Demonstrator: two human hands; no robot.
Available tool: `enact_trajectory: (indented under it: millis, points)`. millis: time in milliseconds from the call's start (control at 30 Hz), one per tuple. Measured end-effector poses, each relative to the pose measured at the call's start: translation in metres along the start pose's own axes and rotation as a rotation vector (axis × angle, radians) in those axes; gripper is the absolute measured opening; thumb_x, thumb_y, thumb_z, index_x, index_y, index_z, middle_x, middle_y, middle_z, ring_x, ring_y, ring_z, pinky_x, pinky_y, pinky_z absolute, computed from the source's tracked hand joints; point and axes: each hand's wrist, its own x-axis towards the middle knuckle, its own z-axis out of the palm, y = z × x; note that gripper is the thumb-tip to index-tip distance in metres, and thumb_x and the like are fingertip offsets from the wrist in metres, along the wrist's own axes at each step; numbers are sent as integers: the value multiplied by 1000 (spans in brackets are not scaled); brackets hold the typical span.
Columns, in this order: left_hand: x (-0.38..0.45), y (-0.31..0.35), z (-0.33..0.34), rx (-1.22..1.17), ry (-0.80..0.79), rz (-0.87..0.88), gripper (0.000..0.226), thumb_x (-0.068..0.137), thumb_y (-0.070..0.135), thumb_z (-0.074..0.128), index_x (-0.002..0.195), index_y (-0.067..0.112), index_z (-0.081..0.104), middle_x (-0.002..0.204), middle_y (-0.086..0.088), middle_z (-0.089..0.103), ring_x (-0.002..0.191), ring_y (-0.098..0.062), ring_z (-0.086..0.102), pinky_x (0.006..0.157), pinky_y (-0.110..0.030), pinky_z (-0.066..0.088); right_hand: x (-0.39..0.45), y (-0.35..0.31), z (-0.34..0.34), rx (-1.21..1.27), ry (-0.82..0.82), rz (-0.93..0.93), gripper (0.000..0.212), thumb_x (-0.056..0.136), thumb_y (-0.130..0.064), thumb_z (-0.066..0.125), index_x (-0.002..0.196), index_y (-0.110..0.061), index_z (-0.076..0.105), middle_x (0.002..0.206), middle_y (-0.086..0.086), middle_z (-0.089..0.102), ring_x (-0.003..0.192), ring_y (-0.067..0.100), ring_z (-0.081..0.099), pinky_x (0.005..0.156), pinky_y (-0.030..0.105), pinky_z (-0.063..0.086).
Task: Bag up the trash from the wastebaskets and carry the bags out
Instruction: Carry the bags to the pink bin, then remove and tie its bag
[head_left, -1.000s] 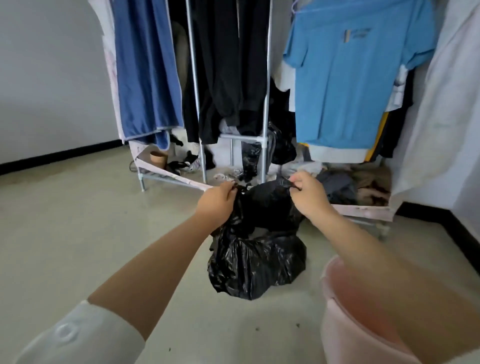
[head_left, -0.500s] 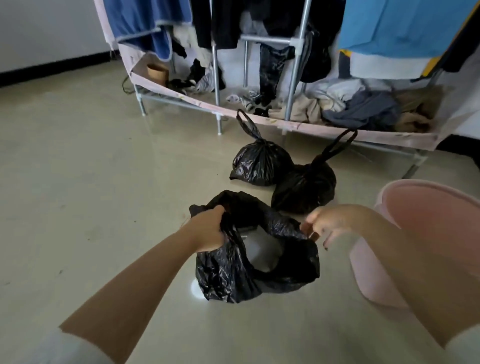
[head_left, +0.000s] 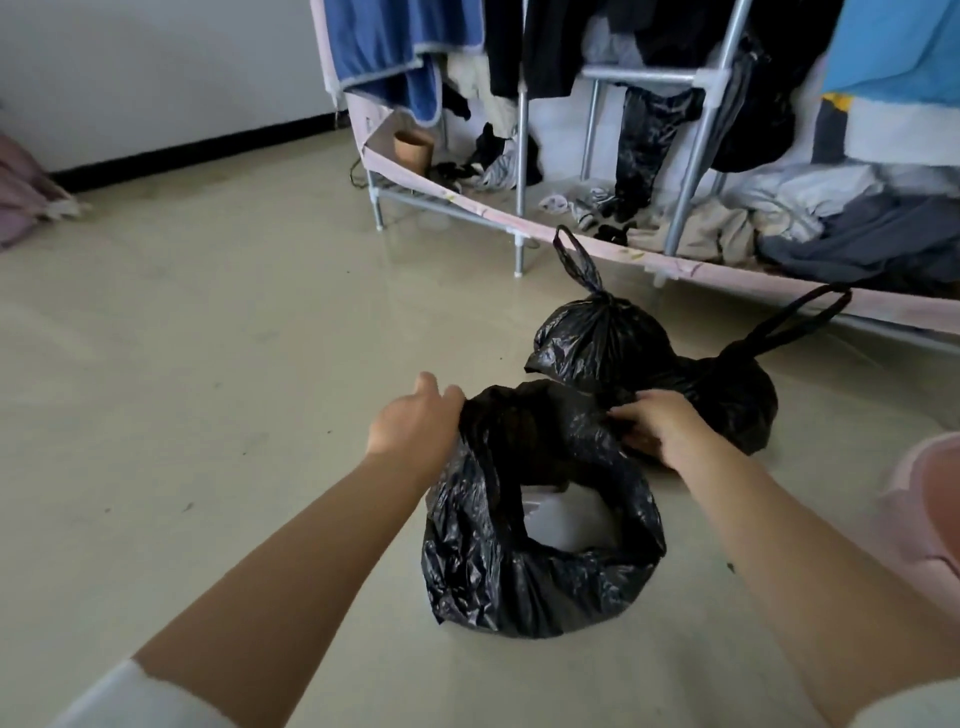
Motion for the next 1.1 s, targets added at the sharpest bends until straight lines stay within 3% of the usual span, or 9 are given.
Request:
enact_trajectory:
  millis: [167, 300, 433, 500, 600, 633, 767, 900, 1100]
  points:
    - [12, 29, -15, -486, 310, 21, 41, 81, -10, 41, 119, -1, 54, 138, -9, 42, 119, -26, 47, 89, -23, 38, -5, -36, 0, 96, -84, -377, 24, 86, -1, 52, 73, -20, 60, 76, 2, 64, 70, 8, 60, 62, 22, 42]
    - [10, 24, -49, -1148, 616, -273, 20, 78, 4, 58, 95, 14, 62, 95, -4, 60, 76, -13, 58, 71, -22, 42, -19, -77, 0, 210, -129, -542, 26, 86, -9, 53, 66, -25, 58, 78, -5, 62, 80, 10, 58, 65, 22, 44]
    - [15, -4, -80, -1511, 309, -713, 13, 81, -2, 58, 70, -2, 52, 64, -13, 60, 50, -18, 56, 58, -24, 43, -37, -115, 6, 210, -177, -590, 27, 88, -8, 50, 65, -22, 55, 66, 0, 50, 64, 14, 47, 64, 25, 37]
    - [12, -23, -80, -1391, 35, -750, 28, 88, -4, 49, 60, -5, 47, 47, -14, 59, 41, -14, 58, 54, -23, 45, -42, -127, 3, 330, -227, -512, 29, 93, -7, 40, 67, -17, 50, 63, 4, 44, 58, 17, 42, 64, 31, 43]
    - [-1, -41, -88, -585, -175, -666, 26, 93, 8, 47, 112, -5, 59, 110, -16, 64, 99, -23, 63, 80, -26, 48, -42, -136, -9, 490, -235, -385, 33, 96, -13, 32, 65, -14, 43, 70, 13, 49, 62, 25, 48, 96, 48, 43]
    - [-2, -48, -88, -638, -141, -679, 31, 94, 10, 44, 119, -4, 56, 114, -17, 61, 95, -26, 62, 80, -27, 49, -41, -136, -13, 529, -244, -366, 35, 98, -16, 29, 64, -14, 42, 74, 17, 55, 66, 26, 54, 97, 46, 43]
    - [5, -53, -101, -1499, 418, -617, 31, 99, 21, 33, 81, 8, 56, 88, -15, 60, 82, -23, 51, 70, -29, 44, -36, -136, -25, 740, -203, -280, 38, 99, -27, 26, 67, -13, 39, 39, 2, 52, 33, 18, 51, 58, 33, 46]
    - [10, -44, -100, -2126, 505, -441, 35, 101, 27, 25, 69, 17, 35, 48, -2, 47, 33, -9, 47, 47, -21, 42, -23, -134, -57, 533, 98, -264, 38, 98, -28, 26, 62, -17, 31, 32, 1, 31, 16, 7, 19, 31, 14, 24]
    - [-9, -73, -51, -1032, 482, -737, 39, 99, 20, 24, 60, 16, 26, 59, -5, 32, 59, -26, 35, 58, -30, 26, -12, -111, -76, 337, 383, -265, 35, 97, -23, 23, 62, -20, 28, 56, 3, 22, 23, 12, 23, 29, 0, 13]
